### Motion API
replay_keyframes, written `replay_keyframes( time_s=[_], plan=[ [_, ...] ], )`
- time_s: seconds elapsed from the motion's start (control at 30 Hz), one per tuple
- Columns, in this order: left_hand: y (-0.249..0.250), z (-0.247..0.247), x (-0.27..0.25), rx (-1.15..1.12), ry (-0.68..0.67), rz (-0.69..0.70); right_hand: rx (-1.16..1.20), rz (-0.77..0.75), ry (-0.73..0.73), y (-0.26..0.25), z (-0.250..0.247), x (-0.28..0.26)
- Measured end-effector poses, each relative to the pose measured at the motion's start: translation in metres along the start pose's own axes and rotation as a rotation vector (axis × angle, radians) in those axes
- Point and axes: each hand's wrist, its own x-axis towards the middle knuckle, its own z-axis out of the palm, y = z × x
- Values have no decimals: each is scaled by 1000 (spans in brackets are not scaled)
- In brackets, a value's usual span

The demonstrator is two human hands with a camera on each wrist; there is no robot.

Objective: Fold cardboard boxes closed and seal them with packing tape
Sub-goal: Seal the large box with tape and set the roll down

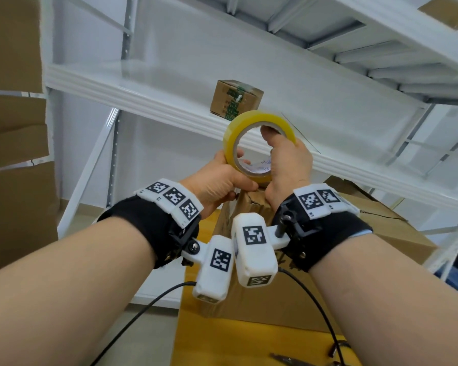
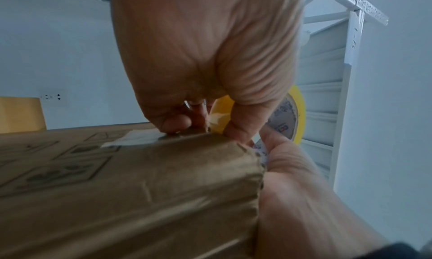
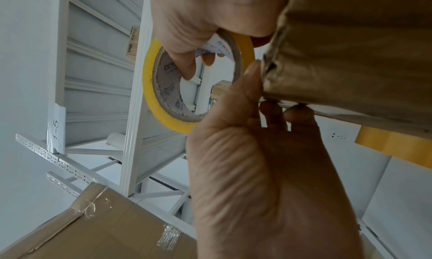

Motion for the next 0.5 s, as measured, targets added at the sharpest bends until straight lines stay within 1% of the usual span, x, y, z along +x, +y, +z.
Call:
replay_keyframes(
  time_s=[0.2, 0.5],
  plan=[
    [-2, 8, 3, 54, 82, 10, 20, 30, 12, -3, 0, -2],
    [-5, 14, 7, 23, 149, -7, 18, 68, 7, -5, -1, -6]
  ],
)
